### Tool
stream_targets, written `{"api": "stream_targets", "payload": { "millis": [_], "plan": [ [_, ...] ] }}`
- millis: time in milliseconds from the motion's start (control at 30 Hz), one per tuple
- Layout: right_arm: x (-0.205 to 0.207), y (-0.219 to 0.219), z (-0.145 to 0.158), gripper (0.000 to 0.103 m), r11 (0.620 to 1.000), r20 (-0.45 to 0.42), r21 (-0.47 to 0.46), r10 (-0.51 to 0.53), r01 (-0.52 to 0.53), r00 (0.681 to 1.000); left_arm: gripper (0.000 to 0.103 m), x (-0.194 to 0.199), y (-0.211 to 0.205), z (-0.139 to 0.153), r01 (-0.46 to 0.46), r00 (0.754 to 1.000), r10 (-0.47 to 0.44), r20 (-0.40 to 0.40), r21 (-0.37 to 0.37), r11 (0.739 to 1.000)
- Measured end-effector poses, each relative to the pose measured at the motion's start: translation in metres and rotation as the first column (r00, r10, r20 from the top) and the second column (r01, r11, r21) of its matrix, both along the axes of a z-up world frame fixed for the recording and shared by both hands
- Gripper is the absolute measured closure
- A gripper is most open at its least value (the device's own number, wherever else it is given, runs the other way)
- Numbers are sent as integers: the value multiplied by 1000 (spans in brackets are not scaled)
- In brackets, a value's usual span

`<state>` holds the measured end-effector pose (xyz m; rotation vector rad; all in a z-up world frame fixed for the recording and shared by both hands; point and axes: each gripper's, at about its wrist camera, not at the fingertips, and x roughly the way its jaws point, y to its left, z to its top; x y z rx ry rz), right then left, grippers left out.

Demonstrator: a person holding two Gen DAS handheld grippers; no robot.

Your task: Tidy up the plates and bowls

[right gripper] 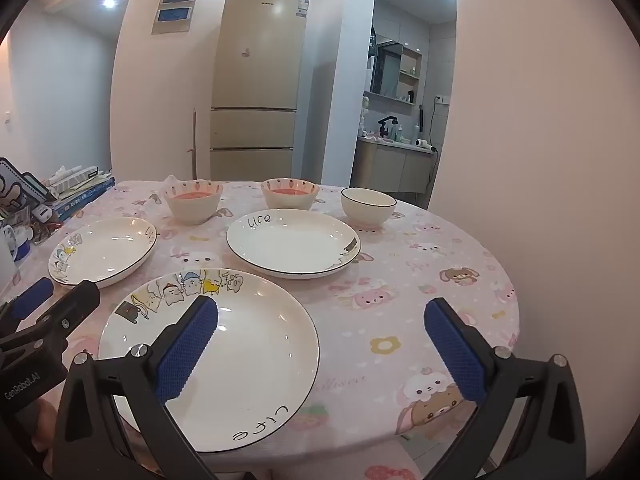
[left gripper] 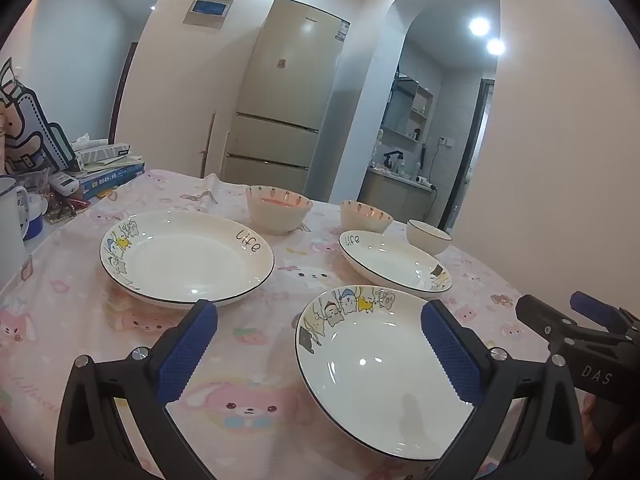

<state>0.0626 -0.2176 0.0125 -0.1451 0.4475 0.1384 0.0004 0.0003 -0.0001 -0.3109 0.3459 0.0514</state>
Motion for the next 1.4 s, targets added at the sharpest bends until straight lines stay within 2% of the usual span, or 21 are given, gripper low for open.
{"api": "stream_targets", "payload": {
  "millis": [1400],
  "plan": [
    [-5, 2, 2, 0, 1000, 12, -12, 4, -4, 1000, 0, -2, -5, -1, 1, 1000, -1, -2, 13, 1000]
  ]
}}
